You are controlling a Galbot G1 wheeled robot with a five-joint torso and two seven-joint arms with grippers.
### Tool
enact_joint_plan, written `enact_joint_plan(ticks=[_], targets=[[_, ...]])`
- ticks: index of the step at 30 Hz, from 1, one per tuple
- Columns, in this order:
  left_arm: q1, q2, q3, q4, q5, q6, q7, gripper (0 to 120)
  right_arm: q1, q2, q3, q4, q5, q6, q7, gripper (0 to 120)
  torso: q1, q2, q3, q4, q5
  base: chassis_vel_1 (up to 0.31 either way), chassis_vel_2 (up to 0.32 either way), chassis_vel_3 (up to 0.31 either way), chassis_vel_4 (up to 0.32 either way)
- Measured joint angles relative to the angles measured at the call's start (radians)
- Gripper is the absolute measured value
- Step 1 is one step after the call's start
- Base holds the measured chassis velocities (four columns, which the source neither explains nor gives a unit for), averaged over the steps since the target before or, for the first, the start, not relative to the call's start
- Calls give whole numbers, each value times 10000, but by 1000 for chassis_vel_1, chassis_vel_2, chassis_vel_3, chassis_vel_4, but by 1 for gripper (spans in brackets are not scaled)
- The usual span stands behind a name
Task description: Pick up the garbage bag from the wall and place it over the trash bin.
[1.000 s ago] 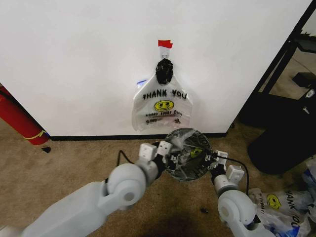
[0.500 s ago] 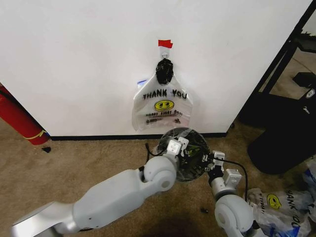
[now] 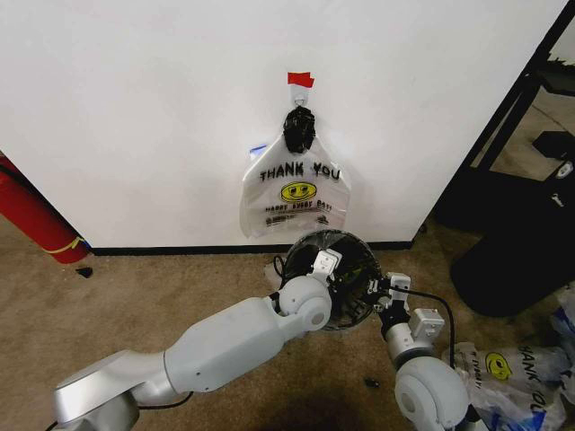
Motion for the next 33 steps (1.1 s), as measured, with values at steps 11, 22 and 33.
enact_joint_plan(ticks=[11, 22, 33], targets=[[-64, -349, 128, 901, 95, -35, 67, 0, -102, -74, 102, 286, 473, -174, 11, 0, 0, 0, 0, 1, -1, 0, 0, 0, 0], [-7, -377, 113, 1216, 265, -100, 233, 0, -116, -80, 25, 302, 691, -258, -22, 0, 0, 0, 0, 0, -1, 0, 0, 0, 0], [50, 468, 171, -639, 38, -249, 422, 0, 202, -145, 190, -423, 937, -237, 151, 0, 0, 0, 0, 2, -1, 0, 0, 0, 0]])
